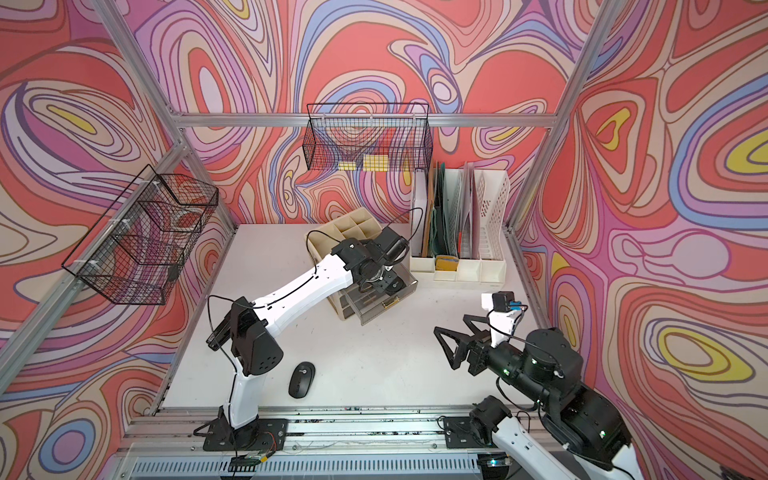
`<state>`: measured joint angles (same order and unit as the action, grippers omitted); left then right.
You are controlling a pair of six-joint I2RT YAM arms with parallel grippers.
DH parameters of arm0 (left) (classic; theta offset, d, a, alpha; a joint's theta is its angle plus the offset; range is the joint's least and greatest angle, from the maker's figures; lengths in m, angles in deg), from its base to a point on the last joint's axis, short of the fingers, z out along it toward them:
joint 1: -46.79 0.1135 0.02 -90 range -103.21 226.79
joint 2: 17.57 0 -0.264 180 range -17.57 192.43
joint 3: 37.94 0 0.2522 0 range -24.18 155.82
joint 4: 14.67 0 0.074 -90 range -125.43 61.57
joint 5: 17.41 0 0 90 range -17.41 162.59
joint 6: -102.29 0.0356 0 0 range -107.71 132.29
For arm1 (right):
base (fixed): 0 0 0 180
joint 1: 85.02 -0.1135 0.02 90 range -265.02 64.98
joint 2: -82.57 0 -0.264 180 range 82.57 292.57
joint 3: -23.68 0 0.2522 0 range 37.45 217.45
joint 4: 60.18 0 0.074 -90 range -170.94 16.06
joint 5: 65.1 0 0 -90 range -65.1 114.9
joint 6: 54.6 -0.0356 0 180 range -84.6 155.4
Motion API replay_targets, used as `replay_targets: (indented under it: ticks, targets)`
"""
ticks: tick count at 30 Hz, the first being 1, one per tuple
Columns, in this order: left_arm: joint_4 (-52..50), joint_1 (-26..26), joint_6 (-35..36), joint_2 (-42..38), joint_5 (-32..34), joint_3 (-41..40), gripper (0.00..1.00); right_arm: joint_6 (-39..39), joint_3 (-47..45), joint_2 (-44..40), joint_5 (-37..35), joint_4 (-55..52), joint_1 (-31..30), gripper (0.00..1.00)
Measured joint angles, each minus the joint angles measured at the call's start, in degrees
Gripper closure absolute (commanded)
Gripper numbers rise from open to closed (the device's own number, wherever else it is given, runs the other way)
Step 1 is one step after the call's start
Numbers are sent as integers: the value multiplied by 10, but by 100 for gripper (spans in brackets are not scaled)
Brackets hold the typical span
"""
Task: Take the mice out of the drawer
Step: Pick up the mouse from the drawer.
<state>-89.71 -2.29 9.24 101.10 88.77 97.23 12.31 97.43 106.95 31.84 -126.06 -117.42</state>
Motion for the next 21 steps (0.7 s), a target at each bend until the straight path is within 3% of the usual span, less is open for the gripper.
replay_targets:
  ticks: [10, 21]
  targets:
    - [-39, 0, 1, -15, -43, 0, 100, 0, -1, 2, 5, 8, 0, 2]
    - [39, 0, 14, -21, -53, -2, 100, -2, -3, 2, 10, 13, 0, 2]
